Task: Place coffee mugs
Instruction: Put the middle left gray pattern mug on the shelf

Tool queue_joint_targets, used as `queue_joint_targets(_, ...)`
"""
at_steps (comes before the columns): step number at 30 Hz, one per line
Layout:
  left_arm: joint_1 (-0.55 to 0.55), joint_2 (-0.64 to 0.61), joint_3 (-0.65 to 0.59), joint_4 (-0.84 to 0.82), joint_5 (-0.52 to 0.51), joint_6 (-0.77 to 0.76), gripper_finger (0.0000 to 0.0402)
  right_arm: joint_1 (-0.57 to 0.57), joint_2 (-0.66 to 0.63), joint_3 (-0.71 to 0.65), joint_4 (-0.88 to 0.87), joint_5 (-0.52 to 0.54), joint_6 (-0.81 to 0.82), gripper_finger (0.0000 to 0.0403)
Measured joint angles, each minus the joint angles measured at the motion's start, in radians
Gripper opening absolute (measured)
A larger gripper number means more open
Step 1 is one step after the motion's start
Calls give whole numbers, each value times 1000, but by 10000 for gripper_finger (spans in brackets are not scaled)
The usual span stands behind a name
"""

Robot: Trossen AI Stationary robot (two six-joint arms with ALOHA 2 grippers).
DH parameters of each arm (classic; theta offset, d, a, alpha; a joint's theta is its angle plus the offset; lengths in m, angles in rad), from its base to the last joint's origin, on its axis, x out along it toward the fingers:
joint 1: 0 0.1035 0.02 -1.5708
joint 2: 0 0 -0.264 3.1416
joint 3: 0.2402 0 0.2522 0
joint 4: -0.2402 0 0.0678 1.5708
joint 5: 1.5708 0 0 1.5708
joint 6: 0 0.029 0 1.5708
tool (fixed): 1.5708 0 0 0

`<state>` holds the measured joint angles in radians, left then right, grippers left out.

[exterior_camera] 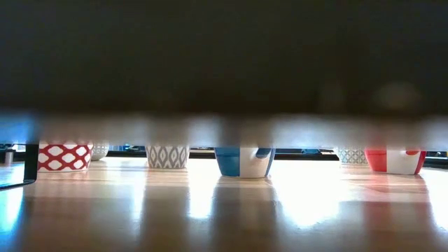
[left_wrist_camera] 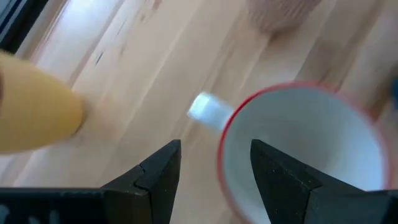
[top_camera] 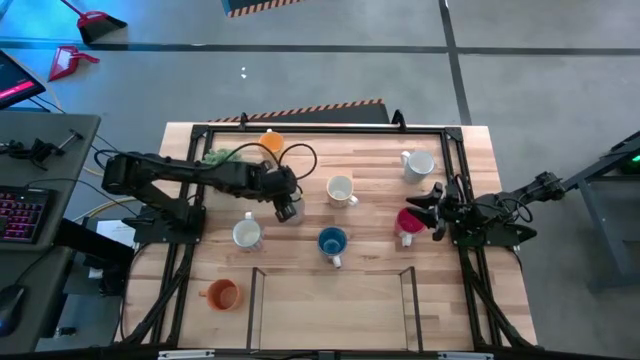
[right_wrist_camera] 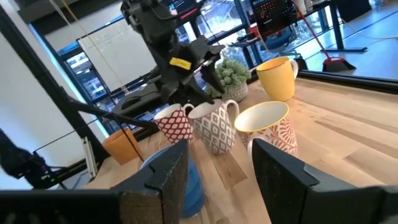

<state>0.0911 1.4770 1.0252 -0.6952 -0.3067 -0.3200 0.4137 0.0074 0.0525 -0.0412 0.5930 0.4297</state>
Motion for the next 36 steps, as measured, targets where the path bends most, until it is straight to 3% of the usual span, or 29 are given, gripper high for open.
queue_joint_targets(3, 11, 9, 0, -33, -21, 0, 181, 0, 0, 0, -3, -3, 0, 165)
queue_joint_targets(8, 22, 8, 0, -39, 58, 0, 181, 0, 0, 0, -14, -3, 0, 165)
queue_joint_targets(31, 17, 14, -1, -42, 117, 26, 181, 0, 0, 0, -19, -3, 0, 165)
queue_joint_targets(36, 20, 14, -1, -40, 75, -28, 181, 0, 0, 0, -18, -3, 0, 165)
